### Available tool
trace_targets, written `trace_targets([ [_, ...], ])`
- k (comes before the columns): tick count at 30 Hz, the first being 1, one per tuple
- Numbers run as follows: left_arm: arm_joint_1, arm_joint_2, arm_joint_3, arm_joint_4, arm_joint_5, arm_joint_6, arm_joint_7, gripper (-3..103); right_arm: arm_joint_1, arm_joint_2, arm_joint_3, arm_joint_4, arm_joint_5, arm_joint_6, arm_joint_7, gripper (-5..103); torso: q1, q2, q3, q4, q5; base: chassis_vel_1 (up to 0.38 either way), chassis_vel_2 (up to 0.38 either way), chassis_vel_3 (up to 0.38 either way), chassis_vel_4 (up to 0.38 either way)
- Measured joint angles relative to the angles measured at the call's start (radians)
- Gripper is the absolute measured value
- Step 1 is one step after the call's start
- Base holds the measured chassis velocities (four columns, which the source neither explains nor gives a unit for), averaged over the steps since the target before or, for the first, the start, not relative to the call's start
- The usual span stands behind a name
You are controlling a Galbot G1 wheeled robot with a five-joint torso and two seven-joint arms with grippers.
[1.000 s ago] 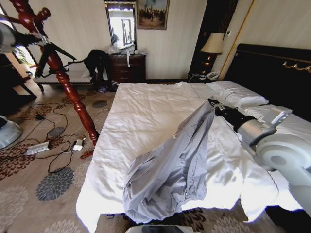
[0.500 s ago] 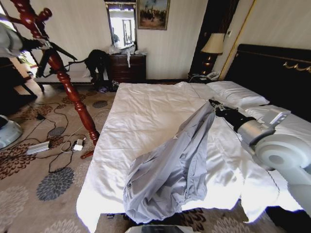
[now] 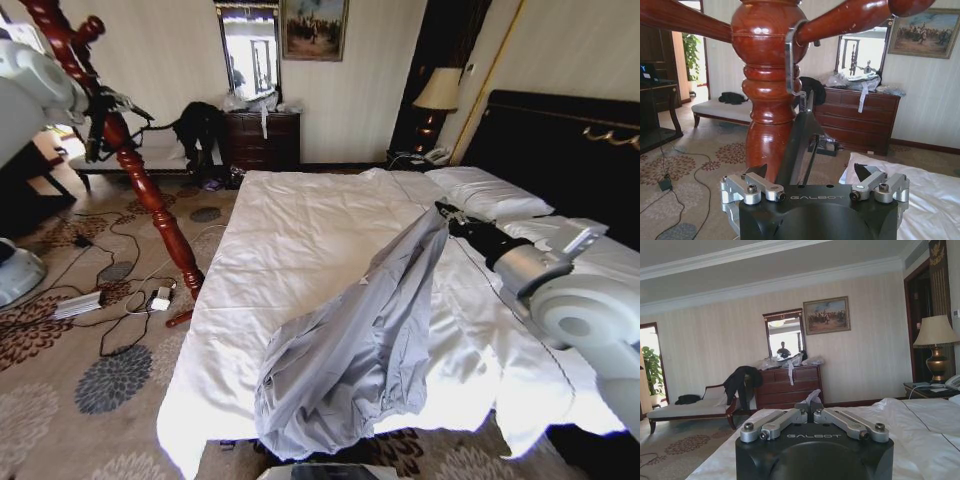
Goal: Pick up the clothes from the bed and hang them on the clothes hanger.
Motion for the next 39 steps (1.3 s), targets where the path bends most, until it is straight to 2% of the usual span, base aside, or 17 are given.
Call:
trace_targets([
  [2,0.009,0.008,-0.006,0.009,0.008,0.0,0.005,98,-0.001,0.001,-0.001,0.0,0.0,0.001,-0.002,1,0.0,0.0,0.0,-0.0002,0.0001,0.0,0.0,0.0,0.0],
  [4,0.019,0.014,-0.011,0.013,0.018,-0.001,0.017,89,-0.005,0.001,-0.001,0.002,-0.001,0.002,-0.004,1,0.0,0.0,0.0,-0.0005,-0.0001,0.0,0.0,0.0,0.0],
  [7,0.025,0.019,-0.019,0.016,0.021,-0.004,0.022,83,-0.009,0.001,-0.001,0.002,-0.002,0.003,-0.004,1,0.0,0.0,0.0,0.0002,-0.0002,0.0,0.0,0.0,0.0],
  [11,0.027,0.02,-0.023,0.015,0.024,-0.01,0.024,61,-0.022,0.0,0.003,0.002,-0.005,0.003,-0.004,1,0.0,0.0,0.0,0.0001,-0.0001,0.0,0.0,0.0,0.0],
  [14,0.027,0.013,-0.022,0.005,0.024,-0.012,0.024,56,-0.027,0.0,0.003,0.003,-0.011,0.003,-0.003,1,0.0,0.0,0.0,-0.0001,0.0,0.0,0.0,0.0,0.0],
  [16,0.026,0.007,-0.021,-0.003,0.023,-0.014,0.024,45,-0.029,0.001,0.001,0.004,-0.017,0.003,-0.003,1,0.0,0.0,0.0,0.0001,-0.0001,0.0,0.0,0.0,0.0],
  [17,0.026,0.007,-0.021,-0.003,0.023,-0.014,0.024,45,-0.029,0.001,0.001,0.004,-0.017,0.003,-0.003,1,0.0,0.0,0.0,0.0001,-0.0001,0.0,0.0,0.0,0.0],
  [20,0.029,0.002,-0.014,-0.001,0.029,-0.021,0.024,29,-0.026,0.002,-0.009,0.003,-0.021,0.003,-0.003,1,0.0,0.0,0.0,0.0003,-0.0001,0.0,0.0,0.0,0.0],
  [21,0.031,0.0,-0.014,-0.002,0.03,-0.024,0.025,29,-0.025,0.002,-0.01,0.002,-0.021,0.003,-0.002,1,0.0,0.0,0.0,0.0001,-0.0001,0.0,0.0,0.0,0.0],
  [24,0.033,-0.008,-0.014,-0.01,0.032,-0.031,0.026,18,-0.023,0.0,-0.011,0.002,-0.021,0.002,-0.002,1,0.0,0.0,0.0,-0.0001,-0.0002,0.0,0.0,0.0,0.0],
  [32,0.019,-0.041,-0.009,-0.055,0.029,-0.044,0.028,16,-0.029,-0.002,-0.015,0.004,-0.024,0.002,-0.001,1,0.0,0.0,0.0,0.0001,-0.0003,0.0,0.0,0.0,0.0],
  [36,-0.008,-0.081,-0.003,-0.123,0.019,-0.042,0.017,16,-0.034,0.002,-0.017,0.005,-0.031,0.002,0.0,1,0.0,0.0,0.0,-0.0003,-0.0002,0.0,0.0,0.0,0.0],
  [39,-0.053,-0.136,0.024,-0.205,0.015,-0.048,0.01,16,-0.04,0.005,-0.017,0.008,-0.034,0.002,-0.001,1,0.0,0.0,0.0,0.0002,0.0,0.0,0.0,0.0,0.0],
])
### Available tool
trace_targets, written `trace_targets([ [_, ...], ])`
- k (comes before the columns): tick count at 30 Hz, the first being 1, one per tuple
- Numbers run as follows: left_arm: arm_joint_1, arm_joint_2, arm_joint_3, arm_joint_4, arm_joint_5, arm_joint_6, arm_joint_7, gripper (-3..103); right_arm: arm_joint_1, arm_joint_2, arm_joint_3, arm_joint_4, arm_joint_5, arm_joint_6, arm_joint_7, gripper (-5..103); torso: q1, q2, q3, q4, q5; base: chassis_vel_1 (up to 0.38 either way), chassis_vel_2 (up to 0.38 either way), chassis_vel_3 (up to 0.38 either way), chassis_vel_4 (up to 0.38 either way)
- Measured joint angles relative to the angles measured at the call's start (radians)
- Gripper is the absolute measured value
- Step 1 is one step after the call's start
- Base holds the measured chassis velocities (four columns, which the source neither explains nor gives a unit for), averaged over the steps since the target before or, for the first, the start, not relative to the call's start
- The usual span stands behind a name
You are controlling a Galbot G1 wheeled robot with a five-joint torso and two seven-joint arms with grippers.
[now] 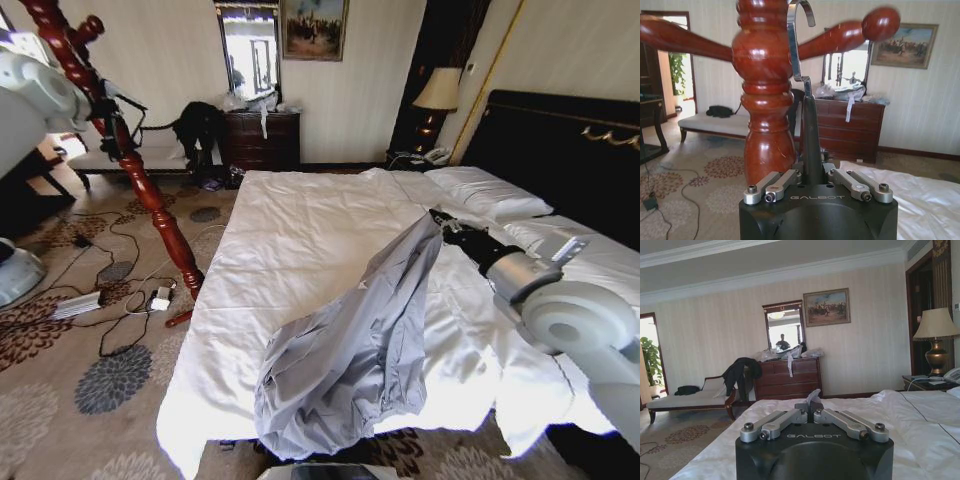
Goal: Pick up the clothes from the bed and hang them on the clothes hanger.
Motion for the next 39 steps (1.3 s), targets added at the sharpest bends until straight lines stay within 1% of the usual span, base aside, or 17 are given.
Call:
trace_targets([
  [1,0.0,0.0,0.0,0.0,0.0,0.0,0.0,16,0.0,0.0,0.0,0.0,0.0,0.0,0.0,1,0.0,0.0,0.0,0.0,0.0,0.0,0.0,0.0,0.0],
  [5,-0.097,-0.108,0.079,-0.157,-0.008,-0.021,0.008,16,-0.003,0.006,0.0,0.0,-0.007,0.0,0.0,1,0.0,0.0,0.0,-0.0002,0.0001,0.0,0.0,0.0,0.0],
  [6,-0.097,-0.108,0.079,-0.157,-0.008,-0.021,0.008,16,-0.003,0.006,0.0,0.0,-0.007,0.0,0.0,1,0.0,0.0,0.0,-0.0002,0.0001,0.0,0.0,0.0,0.0],
  [10,-0.216,-0.253,0.185,-0.366,-0.005,-0.039,0.04,16,-0.01,0.009,0.0,0.002,-0.011,-0.001,0.001,1,0.0,0.0,0.0,0.0006,-0.0003,0.0,0.0,0.0,0.0],
  [11,-0.216,-0.253,0.185,-0.366,-0.005,-0.039,0.04,16,-0.01,0.009,0.0,0.002,-0.011,-0.001,0.001,1,0.0,0.0,0.0,0.0006,-0.0003,0.0,0.0,0.0,0.0],
  [15,-0.301,-0.43,0.257,-0.587,-0.005,-0.06,0.072,16,-0.029,0.008,0.004,0.005,-0.019,-0.002,0.002,1,0.0,0.0,0.0,-0.0006,-0.0001,0.0,0.0,0.0,0.0],
  [16,-0.301,-0.43,0.257,-0.587,-0.005,-0.06,0.072,16,-0.029,0.008,0.004,0.005,-0.019,-0.002,0.002,1,0.0,0.0,0.0,-0.0006,-0.0001,0.0,0.0,0.0,0.0],
  [17,-0.35,-0.481,0.312,-0.647,-0.005,-0.063,0.081,16,-0.036,0.008,0.005,0.006,-0.022,-0.002,0.002,1,0.0,0.0,0.0,-0.0007,0.0002,0.0,0.0,0.0,0.0],
  [20,-0.438,-0.618,0.383,-0.796,0.005,-0.065,0.093,16,-0.059,0.01,0.014,0.013,-0.028,-0.002,0.003,1,0.0,0.0,0.0,0.0008,-0.0007,0.0,0.0,0.0,0.0],
  [21,-0.447,-0.666,0.388,-0.86,0.007,-0.065,0.095,16,-0.067,0.01,0.017,0.016,-0.03,-0.002,0.003,1,0.0,0.0,0.0,0.0009,-0.0009,0.0,0.0,0.0,0.0],
  [22,-0.447,-0.666,0.388,-0.86,0.007,-0.065,0.095,16,-0.067,0.01,0.017,0.016,-0.03,-0.002,0.003,1,0.0,0.0,0.0,0.0009,-0.0009,0.0,0.0,0.0,0.0],
  [25,-0.449,-0.788,0.39,-1.022,0.015,-0.078,0.111,16,-0.081,0.01,0.024,0.021,-0.035,-0.003,0.009,1,0.0,0.0,0.0,-0.0008,0.0003,0.0,0.0,0.0,0.0],
  [26,-0.449,-0.788,0.39,-1.022,0.015,-0.078,0.111,16,-0.081,0.01,0.024,0.021,-0.035,-0.003,0.009,1,0.0,0.0,0.0,-0.0008,0.0003,0.0,0.0,0.0,0.0],
  [30,-0.439,-0.923,0.412,-1.202,0.046,-0.11,0.153,16,-0.09,0.006,0.035,0.048,-0.032,-0.02,0.041,1,0.0,0.0,0.0,0.0002,-0.0002,0.0,0.0,0.0,0.0],
  [31,-0.439,-0.923,0.412,-1.202,0.046,-0.11,0.153,16,-0.09,0.006,0.035,0.048,-0.032,-0.02,0.041,1,0.0,0.0,0.0,0.0002,-0.0002,0.0,0.0,0.0,0.0],
  [35,-0.425,-1.003,0.459,-1.328,0.058,-0.117,0.197,16,-0.139,-0.005,0.067,0.076,-0.037,-0.037,0.05,1,0.0,0.0,0.0,-0.0001,-0.0002,0.0,0.0,0.0,0.0],
  [39,-0.425,-1.067,0.576,-1.456,0.13,-0.121,0.23,16,-0.183,0.004,0.075,0.074,-0.085,-0.056,0.064,1,0.0,0.0,0.0,-0.0004,0.0002,0.0,0.0,0.0,0.0],
])
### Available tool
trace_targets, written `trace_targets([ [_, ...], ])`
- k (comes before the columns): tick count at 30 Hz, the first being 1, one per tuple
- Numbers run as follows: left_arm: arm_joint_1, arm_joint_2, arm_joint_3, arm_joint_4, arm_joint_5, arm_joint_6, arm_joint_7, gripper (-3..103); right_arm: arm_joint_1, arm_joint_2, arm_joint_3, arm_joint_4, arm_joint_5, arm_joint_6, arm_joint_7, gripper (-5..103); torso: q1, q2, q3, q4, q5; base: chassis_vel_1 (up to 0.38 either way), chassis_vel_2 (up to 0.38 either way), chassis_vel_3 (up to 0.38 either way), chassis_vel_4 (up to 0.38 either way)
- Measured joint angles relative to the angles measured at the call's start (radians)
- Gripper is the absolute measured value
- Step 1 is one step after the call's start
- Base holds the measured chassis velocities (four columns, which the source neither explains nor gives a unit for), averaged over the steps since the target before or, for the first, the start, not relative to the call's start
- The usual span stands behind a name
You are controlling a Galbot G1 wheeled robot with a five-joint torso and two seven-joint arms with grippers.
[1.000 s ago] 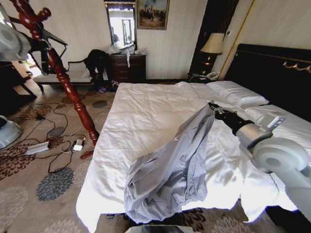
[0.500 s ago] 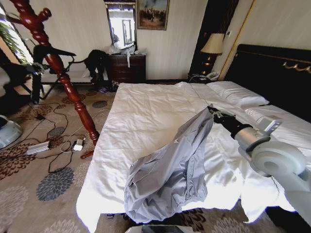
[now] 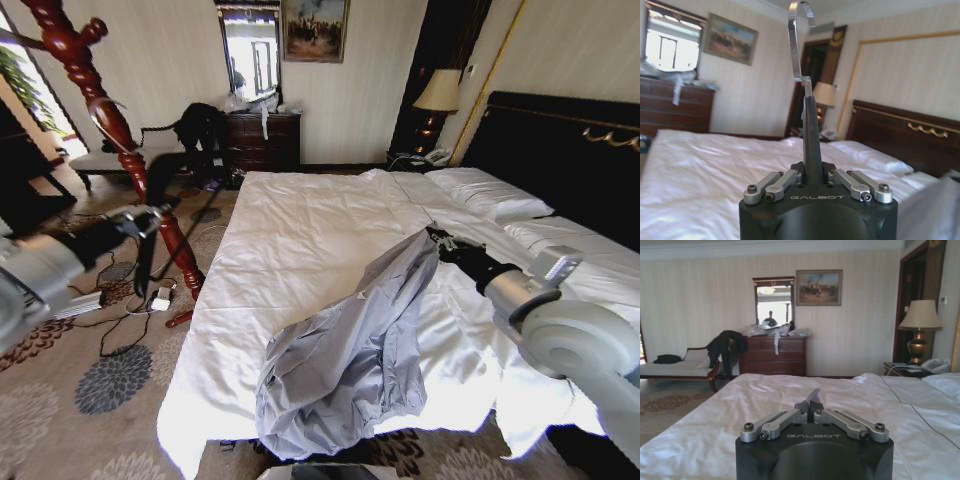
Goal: Pick up the clothes from the bed and hang them on the clothes hanger.
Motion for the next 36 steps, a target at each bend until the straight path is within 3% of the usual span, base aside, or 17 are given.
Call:
trace_targets([
  [6,0.002,-0.044,0.15,-0.11,0.064,-0.007,0.013,16,-0.013,0.006,0.013,-0.015,0.003,-0.031,0.049,1,0.0,0.0,0.0,0.0002,0.0001,0.0,0.0,0.0,0.0],
  [7,0.002,-0.044,0.15,-0.11,0.064,-0.007,0.013,16,-0.013,0.006,0.013,-0.015,0.003,-0.031,0.049,1,0.0,0.0,0.0,0.0002,0.0001,0.0,0.0,0.0,0.0],
  [11,-0.001,-0.064,0.313,-0.121,0.126,-0.011,0.02,16,-0.018,0.011,0.034,-0.005,0.03,-0.038,0.072,1,0.0,0.0,0.0,0.0003,-0.0004,0.0,0.0,0.0,0.0],
  [16,0.003,-0.066,0.406,-0.117,0.18,-0.027,0.041,16,-0.051,0.015,0.066,0.041,0.045,-0.04,0.076,1,0.0,0.0,0.0,0.0001,-0.0003,0.0,0.0,0.0,0.0],
  [19,0.002,-0.062,0.423,-0.115,0.188,-0.04,0.055,16,-0.07,0.017,0.073,0.057,0.03,-0.039,0.065,1,0.0,0.0,0.0,0.0002,-0.0004,0.0,0.0,0.0,0.0],
  [27,-0.002,0.0,0.397,-0.112,0.101,-0.05,0.088,16,-0.072,0.019,0.059,0.057,0.009,-0.023,0.044,1,0.0,0.0,0.0,0.0002,-0.0002,0.0,0.0,0.0,0.0],
  [36,-0.109,0.158,0.381,-0.11,0.05,-0.065,0.138,16,0.037,-0.107,0.023,-0.052,-0.008,0.016,-0.033,1,0.0,0.0,0.0,0.0002,-0.0003,0.0,0.0,0.0,0.0],
])
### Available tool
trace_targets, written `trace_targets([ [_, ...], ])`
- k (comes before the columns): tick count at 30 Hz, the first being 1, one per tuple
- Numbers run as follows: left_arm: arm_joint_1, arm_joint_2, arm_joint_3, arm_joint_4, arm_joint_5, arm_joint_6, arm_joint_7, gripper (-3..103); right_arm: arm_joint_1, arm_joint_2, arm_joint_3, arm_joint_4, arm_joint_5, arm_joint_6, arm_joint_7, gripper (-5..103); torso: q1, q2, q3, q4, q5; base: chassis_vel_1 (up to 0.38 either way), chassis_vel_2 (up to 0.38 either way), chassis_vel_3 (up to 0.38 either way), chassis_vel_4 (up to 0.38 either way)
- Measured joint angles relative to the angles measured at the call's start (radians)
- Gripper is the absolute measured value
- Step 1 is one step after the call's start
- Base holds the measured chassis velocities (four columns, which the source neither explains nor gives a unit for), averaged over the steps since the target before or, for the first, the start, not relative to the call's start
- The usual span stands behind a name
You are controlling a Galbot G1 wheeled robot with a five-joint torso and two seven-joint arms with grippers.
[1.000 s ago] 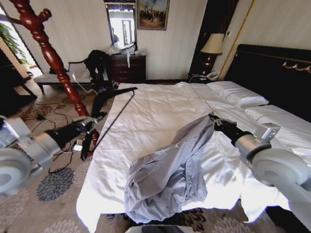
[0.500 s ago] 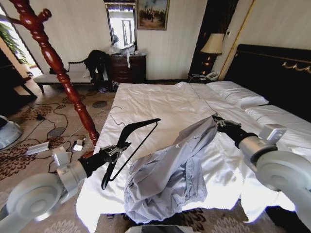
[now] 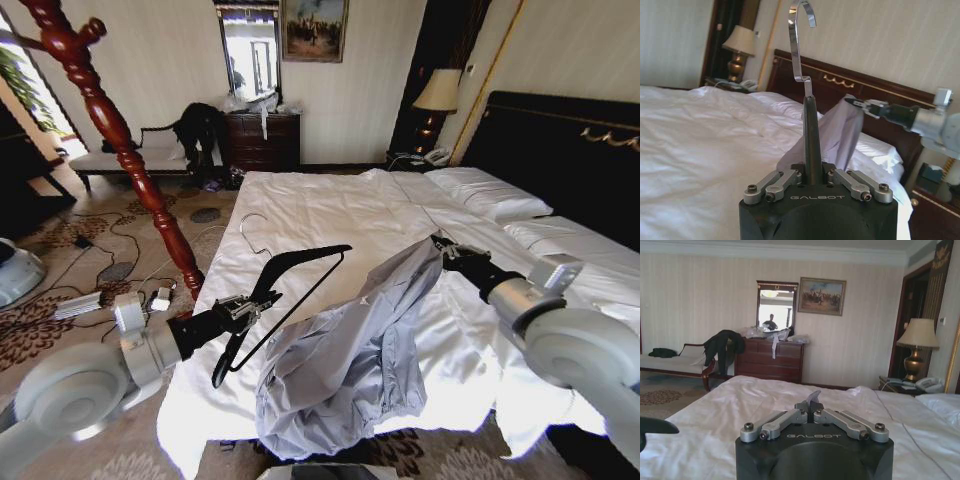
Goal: Pick up the clothes from the bed and hang them on the clothes hanger.
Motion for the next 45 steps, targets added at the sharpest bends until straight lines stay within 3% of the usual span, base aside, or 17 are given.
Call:
trace_targets([
  [3,-0.058,0.052,0.0,0.0,-0.076,0.001,0.038,16,0.074,-0.048,-0.042,-0.052,0.012,0.005,-0.014,1,0.0,0.0,0.0,0.0001,0.0,0.0,0.0,0.0,0.0],
  [10,-0.105,0.135,0.0,0.0,-0.148,0.009,0.136,16,0.203,-0.11,-0.094,-0.115,0.051,0.014,-0.039,1,0.0,0.0,0.0,0.0001,0.0001,0.0,0.0,0.0,0.0],
  [22,-0.091,0.225,-0.002,0.023,-0.089,-0.04,0.166,16,0.264,-0.146,-0.089,-0.014,0.158,0.001,-0.005,1,0.0,0.0,0.0,0.0001,-0.0001,0.0,0.0,0.0,0.0],
  [39,-0.085,0.246,-0.002,0.068,-0.066,-0.103,0.172,16,0.271,-0.148,-0.057,0.137,0.233,-0.01,0.034,1,0.0,0.0,0.0,0.0002,-0.0004,0.0,0.0,0.0,0.0],
  [45,-0.071,0.31,-0.014,0.109,-0.067,-0.123,0.193,16,0.269,-0.147,-0.057,0.158,0.25,-0.012,0.035,1,0.0,0.0,0.0,0.0002,-0.0002,0.0,0.0,0.0,0.0],
])
